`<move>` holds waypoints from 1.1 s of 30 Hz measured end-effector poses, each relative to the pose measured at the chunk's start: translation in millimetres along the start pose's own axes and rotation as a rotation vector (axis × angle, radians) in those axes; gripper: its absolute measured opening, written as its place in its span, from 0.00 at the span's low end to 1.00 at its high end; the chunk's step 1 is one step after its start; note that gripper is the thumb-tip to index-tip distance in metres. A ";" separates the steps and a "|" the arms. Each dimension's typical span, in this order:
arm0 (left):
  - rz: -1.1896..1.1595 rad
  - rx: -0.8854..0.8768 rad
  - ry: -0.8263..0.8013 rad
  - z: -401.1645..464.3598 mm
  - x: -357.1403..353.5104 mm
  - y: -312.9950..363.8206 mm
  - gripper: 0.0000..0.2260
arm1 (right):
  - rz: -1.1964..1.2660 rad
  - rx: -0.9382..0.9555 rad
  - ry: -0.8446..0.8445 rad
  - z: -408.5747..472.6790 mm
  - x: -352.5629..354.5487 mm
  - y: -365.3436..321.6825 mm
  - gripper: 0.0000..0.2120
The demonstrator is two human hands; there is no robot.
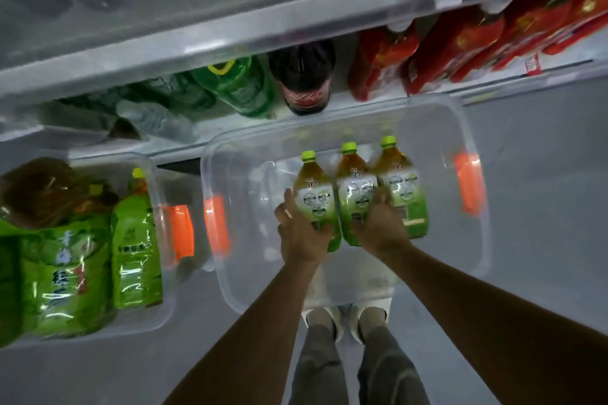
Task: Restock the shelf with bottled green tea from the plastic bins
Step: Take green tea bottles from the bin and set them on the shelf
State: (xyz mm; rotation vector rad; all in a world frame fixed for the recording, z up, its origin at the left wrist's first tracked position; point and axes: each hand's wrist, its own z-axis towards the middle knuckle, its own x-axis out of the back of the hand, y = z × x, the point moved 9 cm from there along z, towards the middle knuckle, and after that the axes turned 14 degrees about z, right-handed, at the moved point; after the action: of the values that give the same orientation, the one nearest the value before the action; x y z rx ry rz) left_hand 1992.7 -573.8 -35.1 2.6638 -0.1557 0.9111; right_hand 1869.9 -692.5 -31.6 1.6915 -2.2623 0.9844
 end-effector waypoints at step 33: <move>-0.396 -0.014 -0.119 -73.6 128.1 13.7 0.57 | 0.532 -0.082 -0.031 -66.3 74.0 -33.3 0.44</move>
State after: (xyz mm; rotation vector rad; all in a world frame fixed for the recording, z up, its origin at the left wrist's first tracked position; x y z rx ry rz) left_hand 2048.7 -562.1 101.8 2.5988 0.3263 0.6223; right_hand 1856.7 -718.3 69.1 1.0929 -2.7992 0.9333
